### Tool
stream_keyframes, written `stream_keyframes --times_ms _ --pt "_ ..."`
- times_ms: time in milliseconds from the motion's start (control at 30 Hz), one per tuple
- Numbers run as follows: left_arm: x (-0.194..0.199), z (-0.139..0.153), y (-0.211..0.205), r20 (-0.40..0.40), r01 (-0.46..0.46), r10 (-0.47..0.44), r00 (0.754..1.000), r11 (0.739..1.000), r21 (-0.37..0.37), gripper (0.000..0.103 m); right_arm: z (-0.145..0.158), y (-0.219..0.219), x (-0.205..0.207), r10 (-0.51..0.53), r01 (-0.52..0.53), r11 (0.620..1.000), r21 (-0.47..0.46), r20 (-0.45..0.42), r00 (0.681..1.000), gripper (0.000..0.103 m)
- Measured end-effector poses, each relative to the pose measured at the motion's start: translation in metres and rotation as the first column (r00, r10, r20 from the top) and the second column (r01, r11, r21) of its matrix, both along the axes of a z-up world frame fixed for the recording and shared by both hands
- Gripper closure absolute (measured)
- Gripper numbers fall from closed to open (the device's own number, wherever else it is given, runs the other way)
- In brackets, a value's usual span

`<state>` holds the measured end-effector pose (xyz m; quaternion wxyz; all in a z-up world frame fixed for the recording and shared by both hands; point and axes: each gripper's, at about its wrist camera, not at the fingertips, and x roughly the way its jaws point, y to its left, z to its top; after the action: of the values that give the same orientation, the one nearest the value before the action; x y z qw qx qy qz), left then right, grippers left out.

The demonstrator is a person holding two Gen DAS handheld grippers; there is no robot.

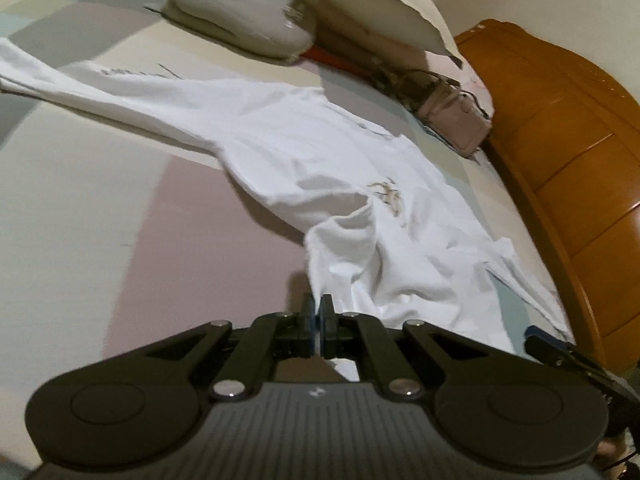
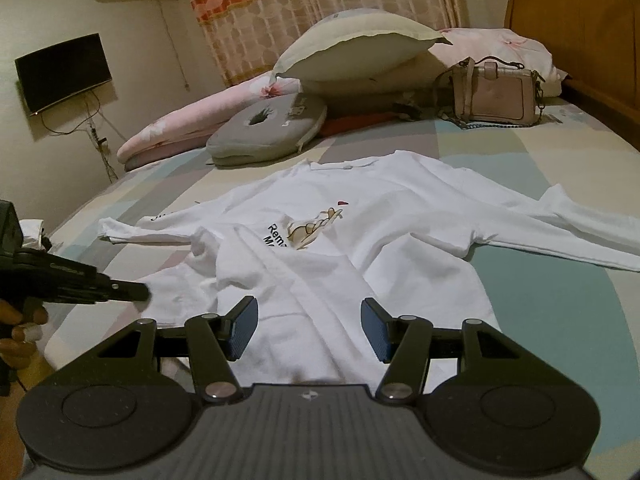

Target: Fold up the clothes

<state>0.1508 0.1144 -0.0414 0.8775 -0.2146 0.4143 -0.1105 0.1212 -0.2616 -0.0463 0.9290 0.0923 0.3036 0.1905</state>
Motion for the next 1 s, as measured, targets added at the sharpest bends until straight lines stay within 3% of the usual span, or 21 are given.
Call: stream_keyframes --times_ms 367,500,667,800,900,1000 --pt "-0.030 0.006 0.040 0.006 -0.091 0.091 0.996 0.995 0.033 0.102 -0.007 -0.008 -0.018 -0.020 0.018 0.999 -0.052 -0.045 0.999 0.040" --pt "-0.040 0.003 0.048 -0.002 -0.111 0.111 0.994 0.994 0.022 0.102 -0.009 -0.020 -0.023 -0.066 0.062 0.996 -0.070 -0.055 0.996 0.040" --pt "-0.040 -0.001 0.052 -0.005 -0.104 0.104 0.995 0.995 0.011 0.102 -0.014 -0.060 -0.022 -0.200 0.194 0.977 -0.088 -0.071 0.977 0.040" --pt "-0.034 -0.005 0.050 -0.013 -0.081 0.081 0.997 0.997 0.013 0.102 -0.035 -0.118 -0.014 -0.279 0.286 0.958 0.004 -0.217 0.936 0.040" --pt "-0.026 -0.010 0.048 -0.028 -0.059 0.060 0.998 0.998 0.026 0.102 -0.056 -0.155 -0.004 -0.224 0.289 0.945 0.151 -0.343 0.912 0.040" --pt "-0.018 -0.018 0.044 -0.051 -0.035 0.037 0.998 0.999 0.035 0.102 -0.069 -0.170 0.004 -0.136 0.260 0.917 0.303 -0.375 0.917 0.040"
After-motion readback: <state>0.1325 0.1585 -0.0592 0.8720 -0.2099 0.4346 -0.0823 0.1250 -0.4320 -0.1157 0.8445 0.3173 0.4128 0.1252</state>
